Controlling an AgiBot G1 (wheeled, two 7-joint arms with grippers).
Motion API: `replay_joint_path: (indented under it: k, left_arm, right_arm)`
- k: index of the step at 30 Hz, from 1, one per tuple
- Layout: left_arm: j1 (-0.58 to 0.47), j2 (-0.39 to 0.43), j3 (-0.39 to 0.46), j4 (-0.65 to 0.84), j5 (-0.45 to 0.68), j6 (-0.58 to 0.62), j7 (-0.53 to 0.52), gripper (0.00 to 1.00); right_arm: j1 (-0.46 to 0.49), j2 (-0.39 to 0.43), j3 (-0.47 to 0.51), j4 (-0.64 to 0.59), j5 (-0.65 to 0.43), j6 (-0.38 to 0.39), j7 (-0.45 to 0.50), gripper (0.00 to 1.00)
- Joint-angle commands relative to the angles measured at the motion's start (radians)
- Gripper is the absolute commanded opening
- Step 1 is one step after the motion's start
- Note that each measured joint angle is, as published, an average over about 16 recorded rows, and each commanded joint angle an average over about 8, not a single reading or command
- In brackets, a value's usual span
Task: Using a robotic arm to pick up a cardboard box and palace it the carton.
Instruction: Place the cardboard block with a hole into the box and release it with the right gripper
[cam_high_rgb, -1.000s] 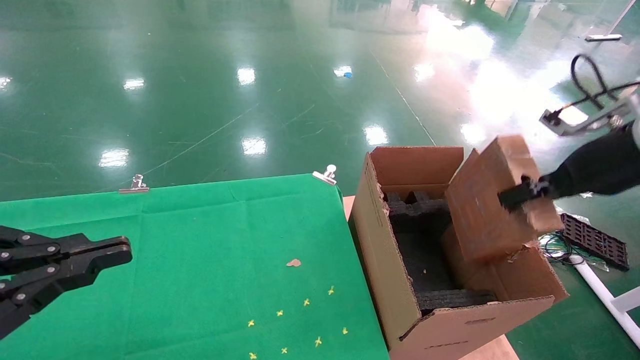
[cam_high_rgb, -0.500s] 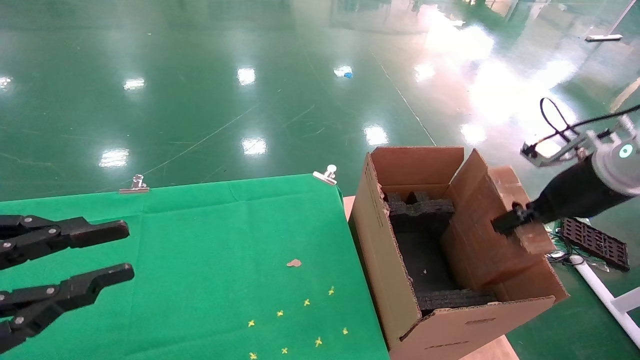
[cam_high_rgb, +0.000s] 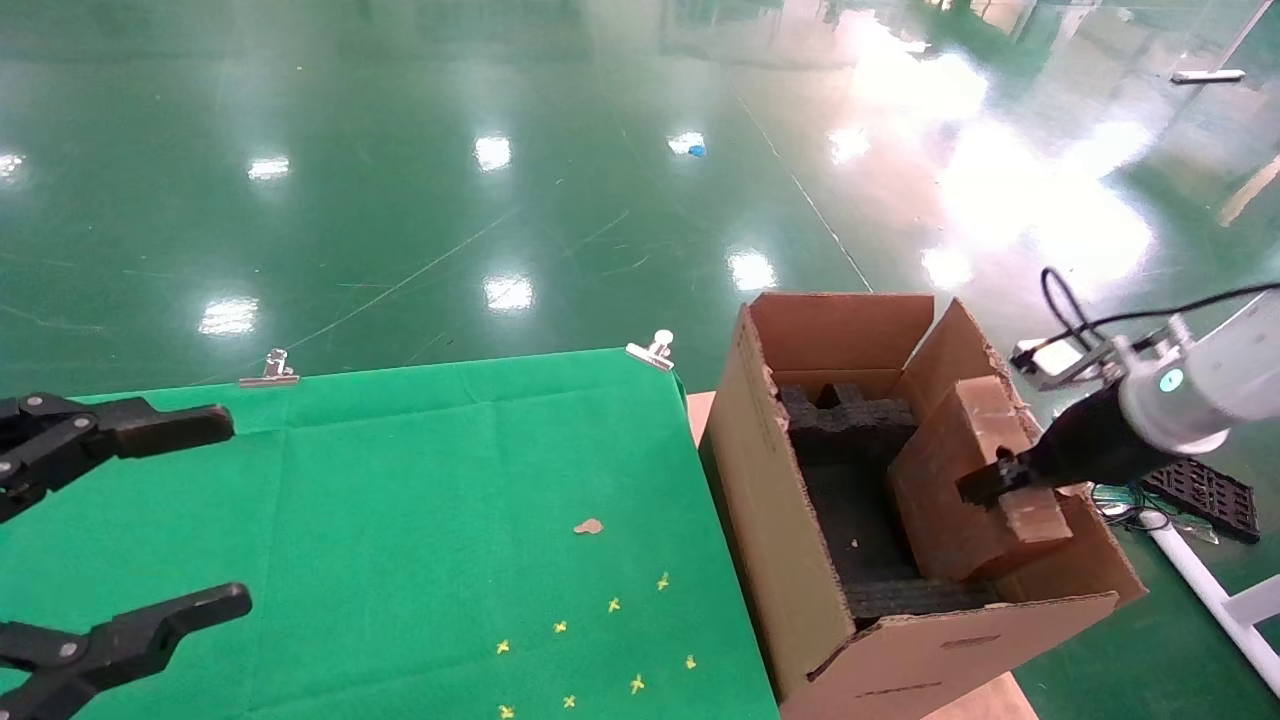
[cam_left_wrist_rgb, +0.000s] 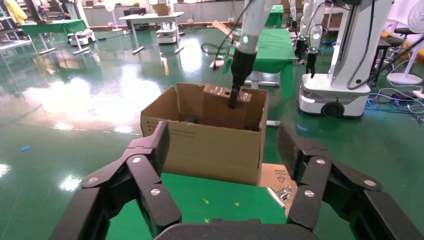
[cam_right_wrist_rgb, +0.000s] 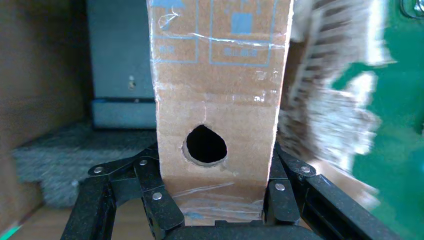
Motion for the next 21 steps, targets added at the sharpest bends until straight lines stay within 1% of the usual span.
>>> replay_joint_path:
  k: [1,7,12,13,17,20,21]
  left_arm:
    - [0.0,0.0,0.0,0.0,0.0,0.0,0.0,1.0]
    - [0.0,0.0,0.0,0.0,0.0,0.0,0.0,1.0]
    - [0.0,0.0,0.001,0.0,-0.001,0.0,0.0,1.0]
    - [0.0,0.0,0.001,0.0,-0.001,0.0,0.0,1.0]
    - [0.0,0.0,0.001,0.0,-0.001,0.0,0.001,1.0]
    - [0.0,-0.001,0.001,0.0,-0.001,-0.001,0.001,1.0]
    - [0.0,-0.001,0.001,0.0,-0.001,-0.001,0.001,1.0]
  right_arm:
    - [-0.038,-0.009,0.0,-0.016,0.006,0.038,-0.006,0.0]
    - [-0.145,-0.031,0.027,-0.036,0.065,0.149,-0.068,0.0]
    - [-0.212,-0.062,0.038,-0.057,0.088,0.222,-0.137,0.0]
    - [-0.22,-0.067,0.04,-0.061,0.09,0.233,-0.153,0.04]
    - [-0.23,-0.083,0.044,-0.076,0.093,0.249,-0.21,0.54]
    - [-0.224,-0.089,0.047,-0.091,0.098,0.237,-0.236,0.91]
    - [-0.222,-0.092,0.047,-0.098,0.098,0.231,-0.242,1.0]
